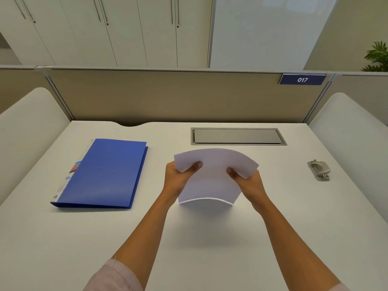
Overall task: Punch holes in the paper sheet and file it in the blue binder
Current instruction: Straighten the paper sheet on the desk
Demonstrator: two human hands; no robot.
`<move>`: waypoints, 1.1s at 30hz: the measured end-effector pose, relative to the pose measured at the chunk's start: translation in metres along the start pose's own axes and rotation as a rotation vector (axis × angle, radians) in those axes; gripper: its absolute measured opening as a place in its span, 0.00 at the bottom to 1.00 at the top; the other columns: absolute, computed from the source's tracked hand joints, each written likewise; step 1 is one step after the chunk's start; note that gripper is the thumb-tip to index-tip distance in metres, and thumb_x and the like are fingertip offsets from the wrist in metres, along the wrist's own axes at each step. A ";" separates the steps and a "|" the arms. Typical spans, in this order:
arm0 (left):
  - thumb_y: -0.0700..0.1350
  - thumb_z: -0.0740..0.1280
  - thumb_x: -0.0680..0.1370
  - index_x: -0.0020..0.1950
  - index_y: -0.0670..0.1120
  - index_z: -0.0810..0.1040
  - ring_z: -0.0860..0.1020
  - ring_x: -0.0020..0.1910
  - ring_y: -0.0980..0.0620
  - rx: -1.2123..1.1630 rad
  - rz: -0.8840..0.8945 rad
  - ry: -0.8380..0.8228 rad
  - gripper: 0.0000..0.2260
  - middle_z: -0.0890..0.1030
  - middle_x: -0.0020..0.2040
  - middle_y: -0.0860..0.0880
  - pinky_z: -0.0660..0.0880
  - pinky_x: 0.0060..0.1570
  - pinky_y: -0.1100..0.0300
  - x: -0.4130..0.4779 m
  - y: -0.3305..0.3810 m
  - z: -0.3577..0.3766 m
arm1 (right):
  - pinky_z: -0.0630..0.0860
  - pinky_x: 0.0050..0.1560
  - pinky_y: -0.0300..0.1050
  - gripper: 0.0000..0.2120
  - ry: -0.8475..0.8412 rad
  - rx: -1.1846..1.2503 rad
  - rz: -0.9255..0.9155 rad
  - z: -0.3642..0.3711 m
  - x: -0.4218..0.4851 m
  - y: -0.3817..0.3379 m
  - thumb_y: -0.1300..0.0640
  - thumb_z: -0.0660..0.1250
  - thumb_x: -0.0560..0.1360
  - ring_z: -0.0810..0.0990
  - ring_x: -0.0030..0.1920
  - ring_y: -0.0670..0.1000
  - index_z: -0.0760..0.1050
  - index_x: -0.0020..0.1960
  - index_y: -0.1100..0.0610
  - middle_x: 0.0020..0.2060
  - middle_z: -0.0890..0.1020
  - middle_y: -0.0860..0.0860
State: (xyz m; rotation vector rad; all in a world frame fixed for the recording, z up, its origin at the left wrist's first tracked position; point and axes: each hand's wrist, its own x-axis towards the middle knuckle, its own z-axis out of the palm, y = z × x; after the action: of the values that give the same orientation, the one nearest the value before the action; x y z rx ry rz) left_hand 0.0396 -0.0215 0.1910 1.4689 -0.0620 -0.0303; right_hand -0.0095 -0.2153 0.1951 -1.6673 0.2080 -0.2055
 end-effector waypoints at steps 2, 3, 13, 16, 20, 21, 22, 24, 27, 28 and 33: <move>0.42 0.73 0.72 0.47 0.55 0.79 0.82 0.38 0.56 0.005 0.020 -0.001 0.09 0.83 0.40 0.57 0.80 0.37 0.63 0.003 0.006 0.000 | 0.80 0.45 0.43 0.08 0.010 0.004 -0.005 -0.001 0.003 -0.007 0.55 0.71 0.73 0.83 0.43 0.42 0.77 0.46 0.42 0.42 0.84 0.42; 0.43 0.73 0.72 0.46 0.56 0.79 0.82 0.37 0.57 0.006 0.026 -0.003 0.09 0.83 0.39 0.58 0.81 0.38 0.62 0.004 0.007 0.000 | 0.80 0.45 0.44 0.08 0.012 0.000 -0.010 -0.002 0.004 -0.009 0.54 0.71 0.73 0.83 0.43 0.43 0.77 0.46 0.42 0.42 0.83 0.42; 0.42 0.75 0.71 0.46 0.55 0.79 0.83 0.37 0.59 0.034 -0.055 0.012 0.10 0.84 0.41 0.56 0.80 0.38 0.62 -0.006 -0.015 -0.002 | 0.80 0.51 0.51 0.08 -0.030 -0.035 0.082 0.000 -0.007 0.016 0.55 0.71 0.73 0.82 0.50 0.51 0.77 0.47 0.43 0.46 0.84 0.48; 0.43 0.75 0.71 0.47 0.54 0.79 0.82 0.39 0.55 0.035 -0.034 0.017 0.10 0.84 0.44 0.53 0.80 0.40 0.60 -0.002 -0.013 -0.003 | 0.79 0.50 0.50 0.07 -0.016 -0.019 0.074 -0.001 -0.002 0.014 0.54 0.71 0.73 0.82 0.49 0.51 0.77 0.47 0.43 0.47 0.84 0.48; 0.42 0.75 0.71 0.48 0.56 0.79 0.82 0.42 0.55 0.042 -0.068 0.023 0.11 0.83 0.45 0.54 0.80 0.42 0.60 -0.006 -0.026 -0.003 | 0.81 0.51 0.54 0.07 -0.028 -0.052 0.108 0.002 -0.005 0.026 0.54 0.71 0.73 0.83 0.48 0.52 0.77 0.47 0.43 0.46 0.84 0.49; 0.43 0.75 0.71 0.48 0.56 0.78 0.81 0.44 0.55 0.054 -0.083 0.022 0.12 0.82 0.45 0.54 0.80 0.43 0.60 -0.007 -0.031 -0.004 | 0.81 0.52 0.55 0.06 -0.039 -0.063 0.121 0.003 -0.007 0.031 0.54 0.71 0.73 0.83 0.48 0.52 0.78 0.46 0.43 0.46 0.84 0.50; 0.43 0.75 0.71 0.48 0.57 0.77 0.81 0.45 0.55 0.065 -0.091 0.020 0.13 0.82 0.46 0.54 0.79 0.43 0.61 -0.008 -0.035 -0.004 | 0.81 0.52 0.56 0.06 -0.043 -0.070 0.131 0.003 -0.009 0.036 0.54 0.72 0.73 0.83 0.48 0.52 0.78 0.46 0.44 0.46 0.84 0.50; 0.43 0.75 0.71 0.49 0.56 0.77 0.81 0.45 0.54 0.079 -0.091 0.014 0.13 0.82 0.46 0.54 0.79 0.42 0.62 -0.009 -0.039 -0.004 | 0.80 0.52 0.56 0.05 -0.030 -0.067 0.133 0.002 -0.011 0.039 0.55 0.71 0.73 0.83 0.49 0.54 0.78 0.45 0.45 0.46 0.84 0.51; 0.44 0.75 0.71 0.49 0.55 0.77 0.81 0.44 0.53 0.084 -0.088 0.009 0.12 0.82 0.45 0.53 0.80 0.43 0.60 -0.008 -0.040 -0.005 | 0.80 0.50 0.54 0.04 -0.017 -0.045 0.125 0.002 -0.008 0.038 0.54 0.71 0.74 0.83 0.48 0.54 0.78 0.46 0.46 0.45 0.84 0.51; 0.44 0.75 0.71 0.49 0.56 0.77 0.81 0.44 0.53 0.086 -0.096 0.007 0.11 0.82 0.45 0.53 0.80 0.44 0.59 -0.009 -0.041 -0.005 | 0.80 0.49 0.54 0.04 -0.020 -0.043 0.127 0.002 -0.008 0.039 0.54 0.71 0.74 0.83 0.47 0.54 0.78 0.46 0.46 0.45 0.84 0.52; 0.48 0.74 0.72 0.46 0.58 0.75 0.80 0.47 0.49 0.179 -0.213 -0.017 0.10 0.81 0.46 0.52 0.79 0.49 0.54 -0.016 -0.067 -0.007 | 0.80 0.50 0.52 0.04 -0.013 -0.098 0.165 0.007 -0.020 0.075 0.53 0.68 0.75 0.83 0.48 0.51 0.77 0.47 0.43 0.46 0.84 0.50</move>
State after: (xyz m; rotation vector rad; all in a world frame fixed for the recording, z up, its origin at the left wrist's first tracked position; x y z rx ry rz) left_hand 0.0249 -0.0206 0.1231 1.6490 0.0807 -0.2152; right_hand -0.0278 -0.2111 0.1194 -1.7384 0.3489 -0.0603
